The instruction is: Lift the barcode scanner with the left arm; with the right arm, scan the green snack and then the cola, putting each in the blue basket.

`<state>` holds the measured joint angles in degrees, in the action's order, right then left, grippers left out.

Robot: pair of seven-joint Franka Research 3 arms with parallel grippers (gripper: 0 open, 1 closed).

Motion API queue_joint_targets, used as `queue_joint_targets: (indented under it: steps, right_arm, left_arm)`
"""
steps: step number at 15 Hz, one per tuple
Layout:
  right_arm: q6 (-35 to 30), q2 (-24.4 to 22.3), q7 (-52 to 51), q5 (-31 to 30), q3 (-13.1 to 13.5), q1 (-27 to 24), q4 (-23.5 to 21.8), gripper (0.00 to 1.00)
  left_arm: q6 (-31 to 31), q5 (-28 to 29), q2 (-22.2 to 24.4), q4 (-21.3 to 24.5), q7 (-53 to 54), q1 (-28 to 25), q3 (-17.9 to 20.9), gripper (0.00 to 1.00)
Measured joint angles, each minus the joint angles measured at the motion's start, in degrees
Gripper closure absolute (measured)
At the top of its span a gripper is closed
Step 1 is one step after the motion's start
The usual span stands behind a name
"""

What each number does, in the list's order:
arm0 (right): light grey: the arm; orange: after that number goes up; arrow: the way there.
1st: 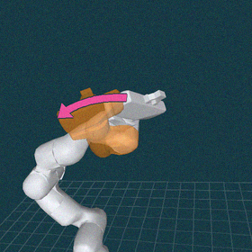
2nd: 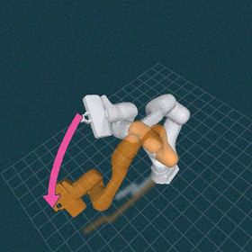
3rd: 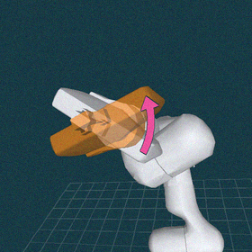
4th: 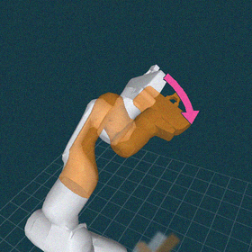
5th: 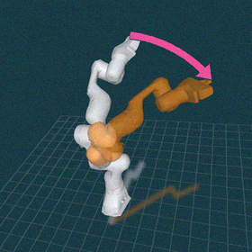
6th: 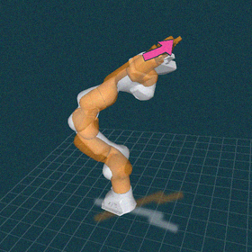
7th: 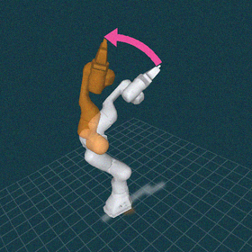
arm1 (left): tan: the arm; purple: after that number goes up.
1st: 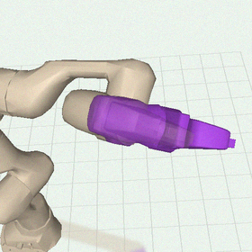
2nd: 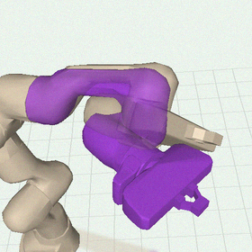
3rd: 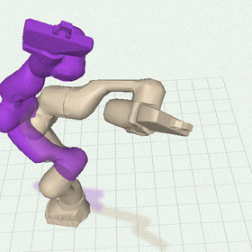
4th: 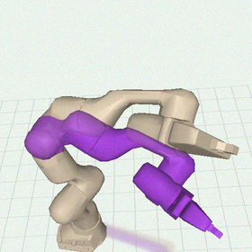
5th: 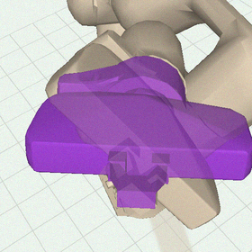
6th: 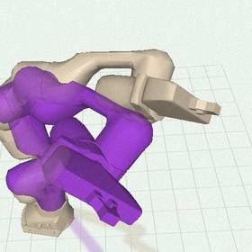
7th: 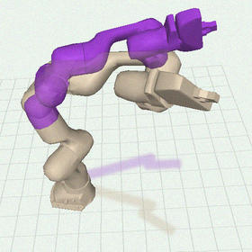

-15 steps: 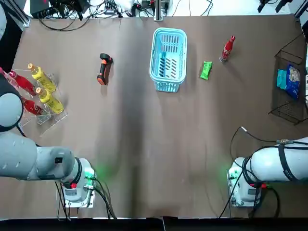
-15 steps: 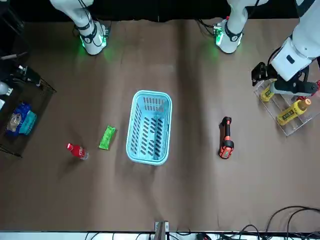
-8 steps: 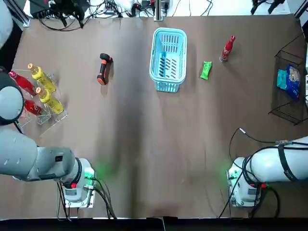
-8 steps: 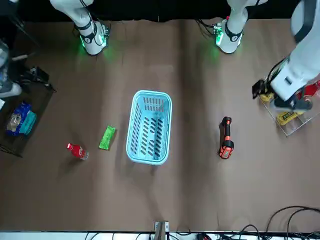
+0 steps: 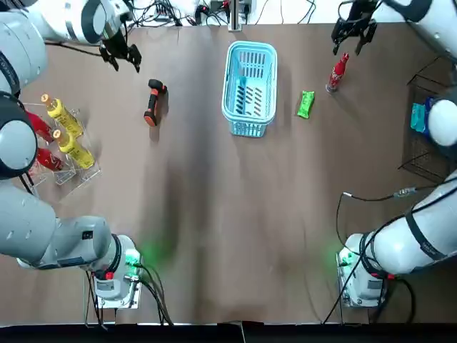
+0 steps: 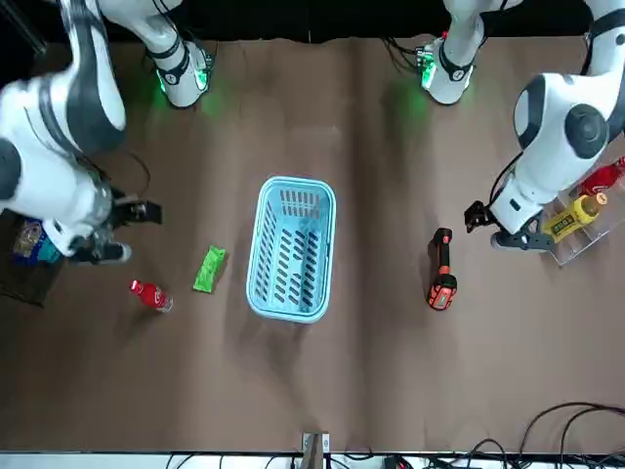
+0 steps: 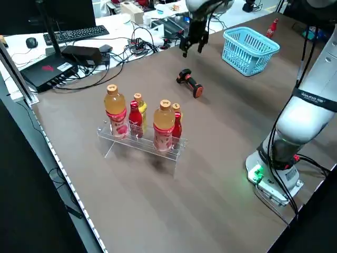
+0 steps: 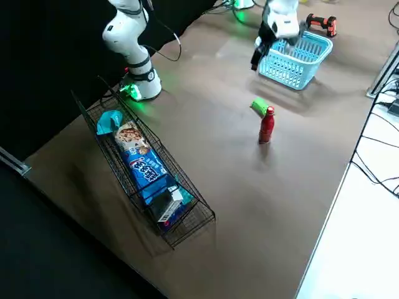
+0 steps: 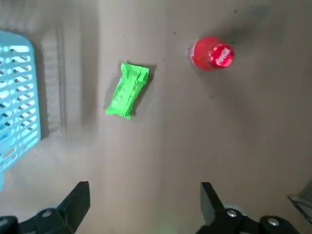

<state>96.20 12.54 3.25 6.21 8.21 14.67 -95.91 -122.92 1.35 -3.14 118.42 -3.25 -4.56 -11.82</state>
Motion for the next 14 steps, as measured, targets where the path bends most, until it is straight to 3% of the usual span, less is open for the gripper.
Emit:
queue_joint_targets:
  steps: [1,2,5,10,11,14]
  right_arm:
    - [1.36,1.92,0.16,1.08,0.09,-0.12,-0.05,0.00]
    - [4.41,5.64,1.07,3.11,0.18,-0.15,-0.33,0.01]
    - [9.54,9.17,4.92,4.76,-0.01,0.60,-2.63,0.03]
    - [23.72,10.07,9.10,9.61,-0.08,1.48,-12.18,0.05]
    - [26.84,10.21,10.12,9.80,-0.09,1.77,-14.12,0.13]
    - [32.52,10.70,10.95,15.66,-0.10,2.16,-17.93,0.21]
  left_arm:
    - [-2.29,0.00,-0.08,1.76,-0.03,-0.01,0.00,0.00]
    - [-8.81,-0.02,-0.77,5.50,-0.12,0.01,-0.04,0.00]
    - [-15.86,-0.04,-3.56,9.09,-1.67,0.16,-0.15,0.00]
    - [-21.11,-0.04,-10.17,9.32,-3.51,1.35,-0.31,0.00]
    - [-21.71,-0.04,-11.73,9.13,-3.98,1.55,-0.31,0.00]
    - [-23.60,-0.04,-15.37,8.76,-4.86,1.51,-0.28,0.00]
